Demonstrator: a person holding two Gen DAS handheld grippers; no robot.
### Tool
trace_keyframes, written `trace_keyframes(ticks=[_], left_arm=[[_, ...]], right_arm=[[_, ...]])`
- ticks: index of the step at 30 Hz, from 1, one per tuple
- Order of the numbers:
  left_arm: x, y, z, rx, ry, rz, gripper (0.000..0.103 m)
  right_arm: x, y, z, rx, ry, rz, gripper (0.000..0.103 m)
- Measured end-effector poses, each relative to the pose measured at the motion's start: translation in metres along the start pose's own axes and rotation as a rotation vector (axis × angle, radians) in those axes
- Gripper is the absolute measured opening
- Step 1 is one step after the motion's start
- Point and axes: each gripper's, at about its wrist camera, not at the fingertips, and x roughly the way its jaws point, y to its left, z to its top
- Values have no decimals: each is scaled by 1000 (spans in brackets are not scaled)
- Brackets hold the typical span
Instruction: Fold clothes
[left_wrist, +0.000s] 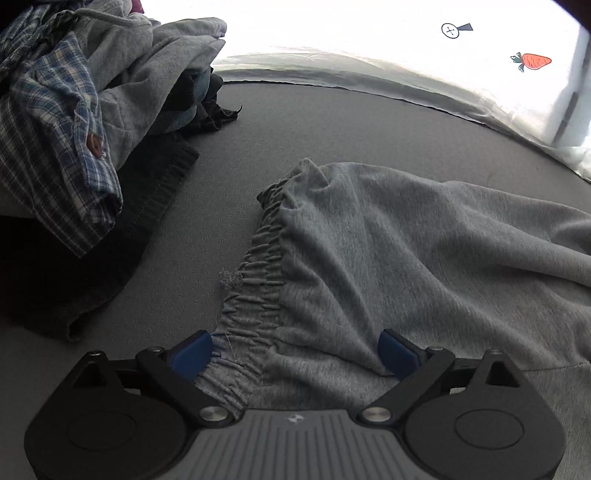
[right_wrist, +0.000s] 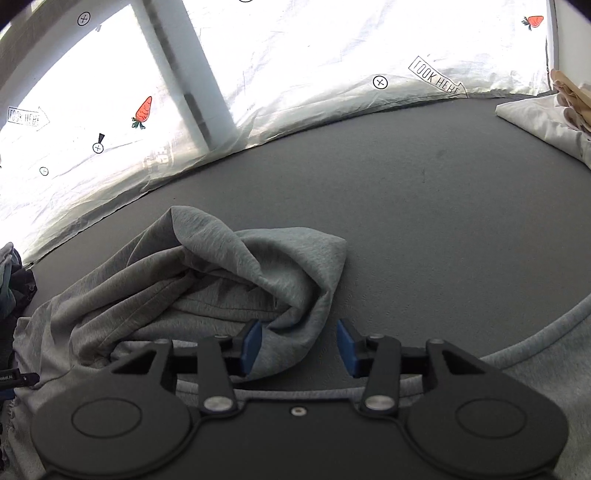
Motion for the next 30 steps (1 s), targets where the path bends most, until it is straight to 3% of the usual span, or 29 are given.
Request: trace_keyframes(ticks=[3,6,8,11,14,18,25,30], left_arm=[[2,5,3,-18,31,-16,103],[1,2,2,-10,23,-17,103],[0,0,1,-7,18,-18,103],[-2,-2,0,-9,16,-18,103],[-1,-3,2,-4,24,-23,103],[-2,-4,2,1,25,-27,103],[0,-4,4,8,27,-31,103],[0,-5,2,7,21,-31,103]], right_arm=[[14,10,-5,22,56,14,48],[16,12,-9,61,50,22,58],[17,12,-7,74,55,15,56],[19,11,-5,46,61,-7,12],[17,13,2,-11,34,-12,6],[8,19,33,-62,-67,-59,5],[-17,54,113,-288,-349,-156,3],[-35,69,144,-385,-501,-236,3]])
